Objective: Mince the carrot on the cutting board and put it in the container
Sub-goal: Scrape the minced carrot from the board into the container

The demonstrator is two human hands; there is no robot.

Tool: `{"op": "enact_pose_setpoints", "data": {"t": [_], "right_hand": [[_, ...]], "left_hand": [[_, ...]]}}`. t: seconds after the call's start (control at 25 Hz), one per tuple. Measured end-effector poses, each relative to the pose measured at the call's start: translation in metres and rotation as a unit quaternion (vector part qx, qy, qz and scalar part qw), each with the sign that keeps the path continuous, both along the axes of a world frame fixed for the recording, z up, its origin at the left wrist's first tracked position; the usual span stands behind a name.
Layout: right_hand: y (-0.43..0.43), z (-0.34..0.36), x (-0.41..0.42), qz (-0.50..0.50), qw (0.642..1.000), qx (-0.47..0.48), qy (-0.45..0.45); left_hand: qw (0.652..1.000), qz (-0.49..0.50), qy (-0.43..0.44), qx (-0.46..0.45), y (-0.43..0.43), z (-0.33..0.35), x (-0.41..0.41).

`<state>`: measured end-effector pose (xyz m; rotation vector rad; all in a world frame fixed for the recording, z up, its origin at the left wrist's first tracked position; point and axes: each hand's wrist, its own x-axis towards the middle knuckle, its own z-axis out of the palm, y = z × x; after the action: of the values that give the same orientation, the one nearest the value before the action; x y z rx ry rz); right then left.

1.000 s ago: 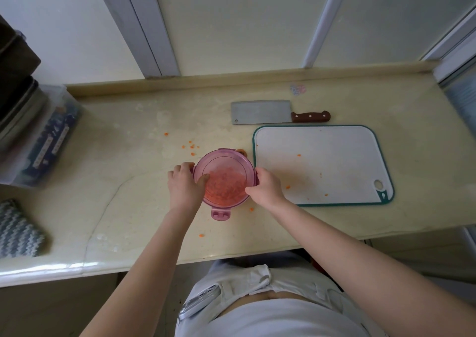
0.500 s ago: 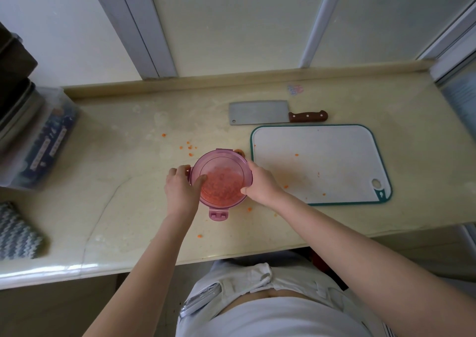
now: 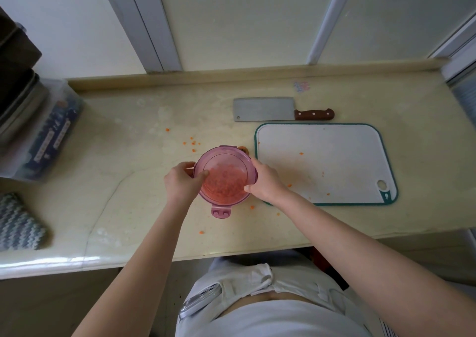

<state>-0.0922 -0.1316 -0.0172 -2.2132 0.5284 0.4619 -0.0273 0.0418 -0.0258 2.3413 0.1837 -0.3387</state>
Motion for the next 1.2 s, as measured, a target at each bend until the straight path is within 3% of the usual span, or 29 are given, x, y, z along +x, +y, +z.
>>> {"op": "enact_pose_setpoints", "data": {"t": [0.16, 0.28, 0.4, 0.48, 0.52, 0.64, 0.8, 1.2], "right_hand": [[0.000, 0.001, 0.003, -0.003, 1.000, 0.003, 0.004], [0.002, -0.001, 0.004, 0.002, 1.000, 0.003, 0.006], [-0.001, 0.001, 0.000, 0.003, 1.000, 0.010, 0.004], [-0.001, 0.004, 0.000, 0.006, 1.000, 0.019, 0.004], [0.000, 0.006, 0.001, 0.015, 1.000, 0.012, 0.007], [0.003, 0.009, 0.008, 0.034, 0.999, -0.023, 0.024], [0.002, 0.011, 0.009, 0.034, 0.999, -0.022, 0.034], [0.002, 0.010, 0.007, 0.032, 0.999, -0.022, 0.036]], "left_hand": [[1.000, -0.026, 0.002, 0.004, 0.002, 0.000, 0.002], [0.987, -0.118, -0.103, 0.042, 0.002, -0.001, -0.009], [0.926, -0.286, -0.242, 0.051, 0.005, 0.003, -0.023], [0.876, -0.391, -0.274, 0.076, 0.013, -0.001, -0.031], [0.867, -0.412, -0.266, 0.088, 0.016, -0.004, -0.035], [0.874, -0.417, -0.232, 0.088, 0.019, -0.006, -0.038], [0.857, -0.444, -0.230, 0.123, 0.018, -0.008, -0.036], [0.833, -0.445, -0.296, 0.144, 0.016, -0.022, -0.038]]}}
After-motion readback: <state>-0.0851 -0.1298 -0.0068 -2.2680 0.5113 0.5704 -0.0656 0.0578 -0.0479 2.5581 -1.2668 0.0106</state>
